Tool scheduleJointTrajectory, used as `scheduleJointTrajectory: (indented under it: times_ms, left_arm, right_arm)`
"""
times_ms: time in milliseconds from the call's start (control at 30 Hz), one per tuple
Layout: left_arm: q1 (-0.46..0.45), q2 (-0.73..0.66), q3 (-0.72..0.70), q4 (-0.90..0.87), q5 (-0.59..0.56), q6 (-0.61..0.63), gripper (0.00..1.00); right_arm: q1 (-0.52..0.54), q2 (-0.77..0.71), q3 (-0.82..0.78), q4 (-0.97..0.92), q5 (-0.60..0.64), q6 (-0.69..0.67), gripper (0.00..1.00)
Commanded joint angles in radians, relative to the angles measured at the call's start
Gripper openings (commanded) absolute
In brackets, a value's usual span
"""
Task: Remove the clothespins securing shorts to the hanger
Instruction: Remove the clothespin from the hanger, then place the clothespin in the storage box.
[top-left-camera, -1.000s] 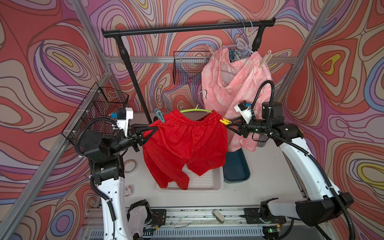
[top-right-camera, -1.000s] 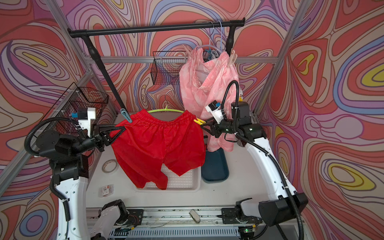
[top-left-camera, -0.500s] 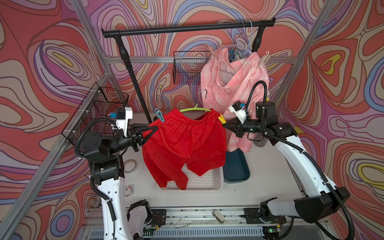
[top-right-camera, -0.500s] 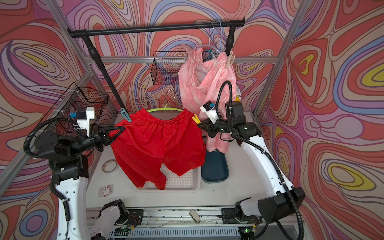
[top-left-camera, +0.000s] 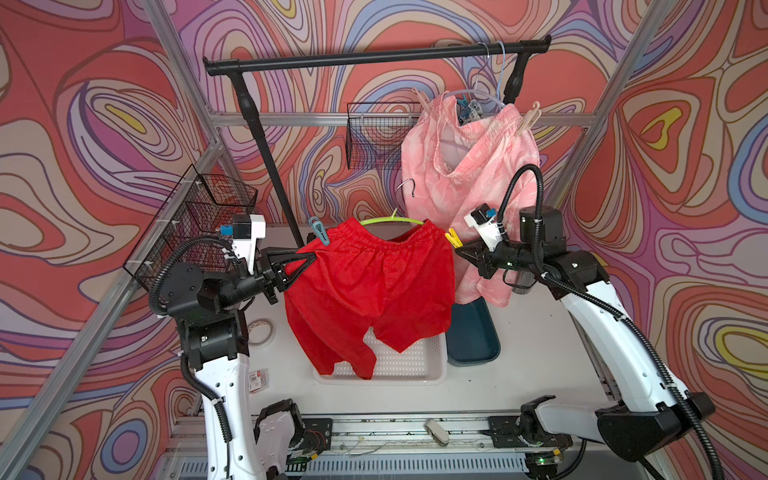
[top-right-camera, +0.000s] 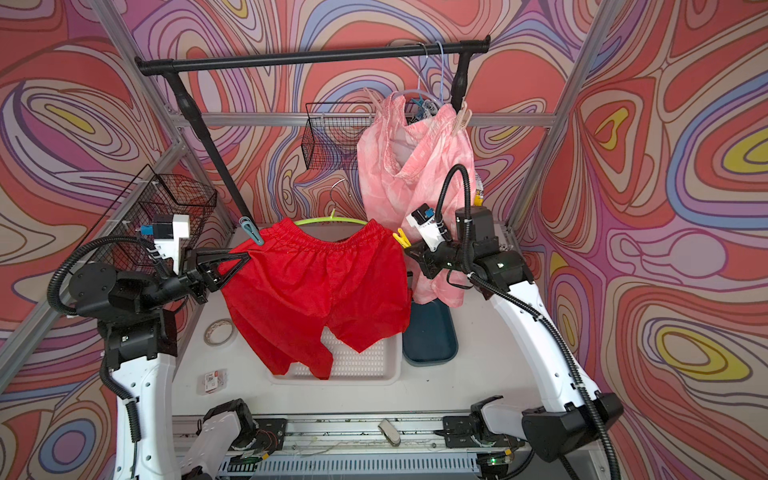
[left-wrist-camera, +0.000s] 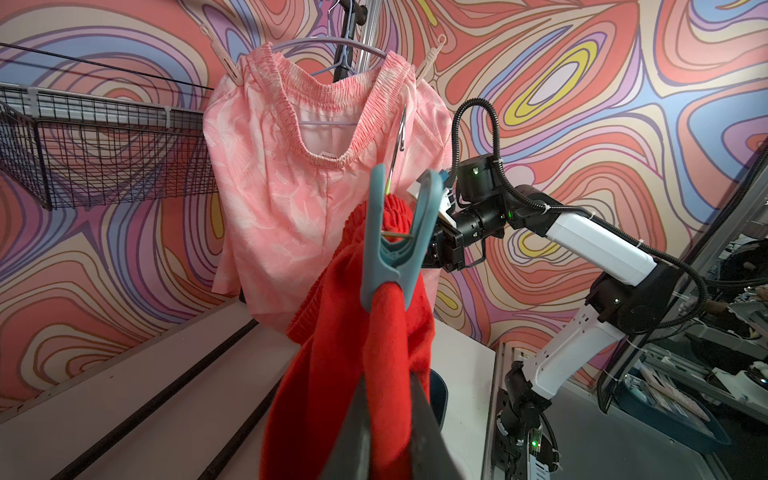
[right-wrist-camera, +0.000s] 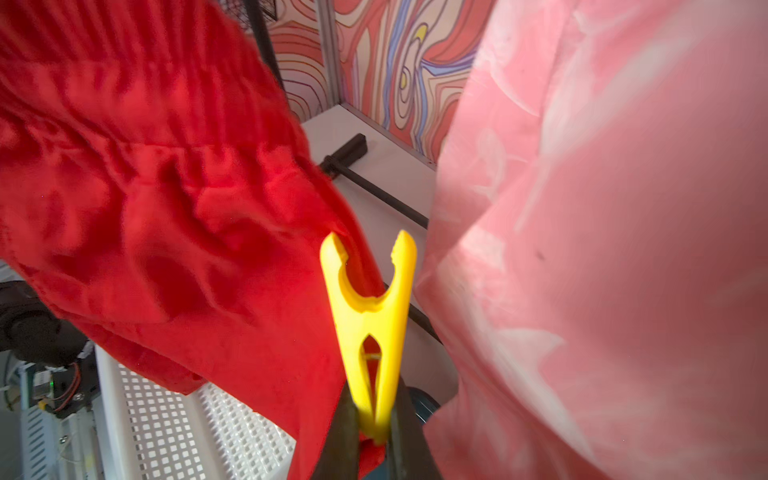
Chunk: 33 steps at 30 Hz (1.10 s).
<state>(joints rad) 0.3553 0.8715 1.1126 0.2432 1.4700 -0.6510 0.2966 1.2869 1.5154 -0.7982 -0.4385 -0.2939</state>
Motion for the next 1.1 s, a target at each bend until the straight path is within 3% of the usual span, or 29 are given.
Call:
scheduleJointTrajectory:
  times_ms: [0,67,167,333,467,600,867,1000,1067]
  left_arm:
    - [0.001,-0.017,0.015,0.017,0.006,0.03,0.0]
    - [0.001,-0.016,0.025,-0.023,0.001,0.06,0.0]
    - [0.001,-0.011,0.027,-0.012,-0.004,0.056,0.0]
    - [0.001,-0.01,0.034,0.03,0.001,0.027,0.0]
    - [0.001,-0.007,0.044,0.032,-0.003,0.025,0.0]
    - [0.001,0.002,0.037,0.143,-0.01,-0.058,0.0]
    - [0.001,0.006,0.015,0.257,-0.011,-0.142,0.0]
    - [0.001,0.001,0.009,0.26,-0.008,-0.144,0.0]
    - [0.001,0.0,0.007,0.26,-0.01,-0.142,0.0]
  right_arm:
    - [-0.001,-0.014,-0.032,-0.117,0.225,-0.013,0.0]
    - [-0.001,-0.021,-0.054,-0.154,0.304,0.019,0.0]
    - [-0.001,-0.056,-0.095,-0.179,0.324,0.096,0.0]
    - [-0.001,-0.14,-0.195,-0.23,0.267,0.27,0.0]
    - [-0.001,-0.194,-0.301,-0.288,0.255,0.491,0.0]
    - [-0.001,-0.277,-0.509,-0.191,0.132,0.682,0.0]
    - [0.004,-0.235,-0.684,-0.11,0.192,0.768,0.0]
    - [0.014,-0.188,-0.689,-0.059,0.22,0.827,0.06]
    - [0.023,-0.16,-0.702,-0.031,0.211,0.84,0.22]
